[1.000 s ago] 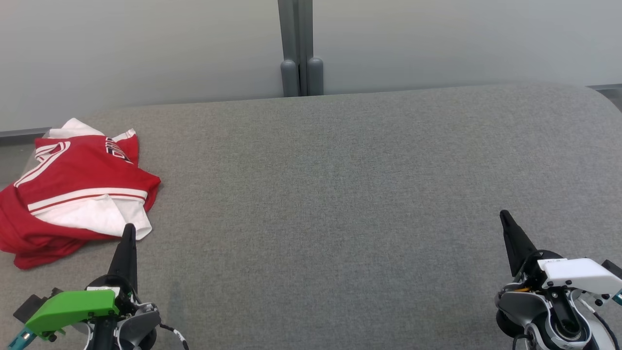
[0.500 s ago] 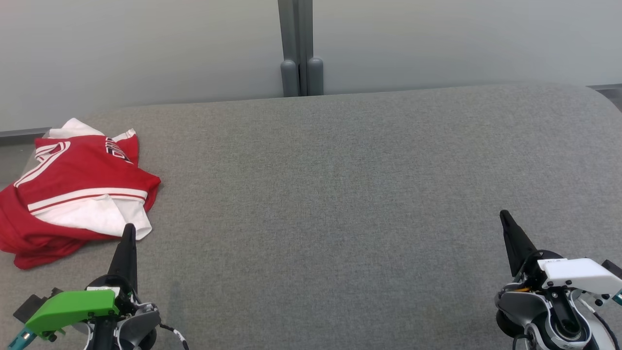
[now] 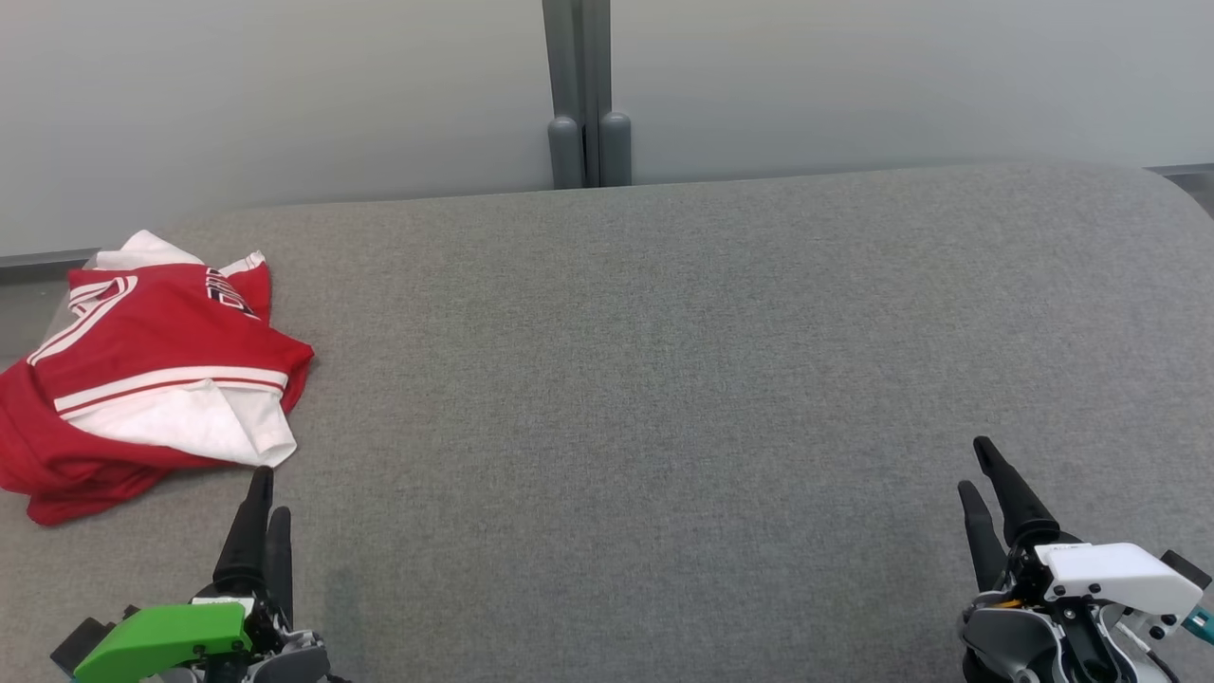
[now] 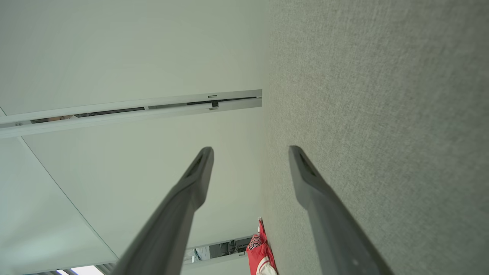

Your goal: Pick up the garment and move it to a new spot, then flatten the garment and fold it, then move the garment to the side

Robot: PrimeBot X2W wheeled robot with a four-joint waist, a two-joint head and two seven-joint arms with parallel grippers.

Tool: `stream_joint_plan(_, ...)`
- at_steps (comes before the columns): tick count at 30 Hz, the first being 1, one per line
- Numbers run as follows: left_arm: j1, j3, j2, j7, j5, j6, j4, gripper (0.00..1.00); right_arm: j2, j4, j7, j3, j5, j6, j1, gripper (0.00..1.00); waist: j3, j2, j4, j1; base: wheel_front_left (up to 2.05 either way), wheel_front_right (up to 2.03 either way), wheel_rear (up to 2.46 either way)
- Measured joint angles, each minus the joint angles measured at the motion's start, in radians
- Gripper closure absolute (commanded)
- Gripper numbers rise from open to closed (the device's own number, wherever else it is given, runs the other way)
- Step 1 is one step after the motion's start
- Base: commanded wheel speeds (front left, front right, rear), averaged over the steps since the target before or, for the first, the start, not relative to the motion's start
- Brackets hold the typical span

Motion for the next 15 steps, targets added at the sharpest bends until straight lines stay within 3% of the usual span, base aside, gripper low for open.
stream_joint_plan(5, 0.000, -0.006, 0.000, -0.025, 0.034, 0.000, -0.008, 0.00, 0.000, -0.014, -0.024, 0.015, -0.024, 0.000, 0.000, 0.00, 0.000, 0.0000, 0.000, 0.0000, 0.00, 0.00, 0.00)
stream_joint_plan(15, 0.000, -0.026, 0.000, -0.072, 0.202, 0.023, -0.057, 0.00, -0.001, -0.053, -0.072, 0.033, -0.145, 0.000, 0.000, 0.00, 0.001, 0.0000, 0.000, 0.0000, 0.00, 0.00, 0.00)
